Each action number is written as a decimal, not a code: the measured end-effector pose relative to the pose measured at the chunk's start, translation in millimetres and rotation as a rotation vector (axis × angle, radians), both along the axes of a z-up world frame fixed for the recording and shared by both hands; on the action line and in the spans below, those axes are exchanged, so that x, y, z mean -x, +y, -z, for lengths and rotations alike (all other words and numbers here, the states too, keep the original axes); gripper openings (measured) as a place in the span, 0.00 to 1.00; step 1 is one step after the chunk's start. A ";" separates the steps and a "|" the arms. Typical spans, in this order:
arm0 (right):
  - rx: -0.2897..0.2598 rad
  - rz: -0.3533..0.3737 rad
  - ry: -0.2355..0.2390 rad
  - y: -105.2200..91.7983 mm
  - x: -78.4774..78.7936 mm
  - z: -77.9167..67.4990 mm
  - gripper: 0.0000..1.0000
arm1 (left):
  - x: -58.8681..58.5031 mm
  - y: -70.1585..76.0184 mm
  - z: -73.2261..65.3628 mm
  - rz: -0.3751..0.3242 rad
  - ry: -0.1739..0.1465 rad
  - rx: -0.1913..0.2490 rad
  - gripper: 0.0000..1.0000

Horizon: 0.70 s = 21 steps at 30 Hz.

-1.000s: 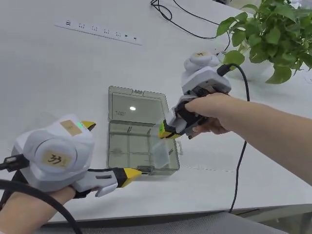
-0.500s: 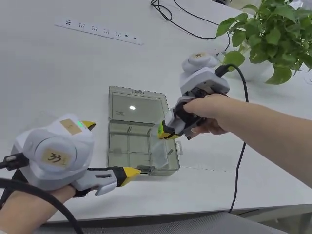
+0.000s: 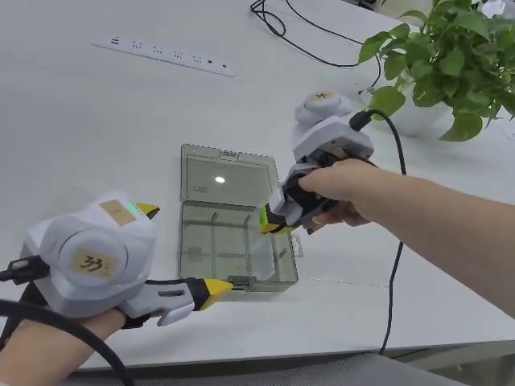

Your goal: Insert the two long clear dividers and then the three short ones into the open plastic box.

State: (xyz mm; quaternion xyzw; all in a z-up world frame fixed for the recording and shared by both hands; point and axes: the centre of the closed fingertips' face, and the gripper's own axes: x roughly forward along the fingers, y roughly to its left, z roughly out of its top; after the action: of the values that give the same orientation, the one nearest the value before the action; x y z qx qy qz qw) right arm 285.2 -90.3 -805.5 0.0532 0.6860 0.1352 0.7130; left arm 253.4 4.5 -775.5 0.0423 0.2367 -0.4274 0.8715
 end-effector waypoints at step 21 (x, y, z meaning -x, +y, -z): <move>0.032 -0.063 -0.009 9.4 8.7 10.4 0.03 | 0.5 1.1 4.3 -0.001 0.010 -0.013 0.84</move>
State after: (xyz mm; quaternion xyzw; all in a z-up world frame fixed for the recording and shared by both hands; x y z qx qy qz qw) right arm 276.5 -80.9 -815.9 0.0193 0.6861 0.1469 0.7122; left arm 252.9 5.6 -779.8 0.0457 0.2437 -0.4257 0.8703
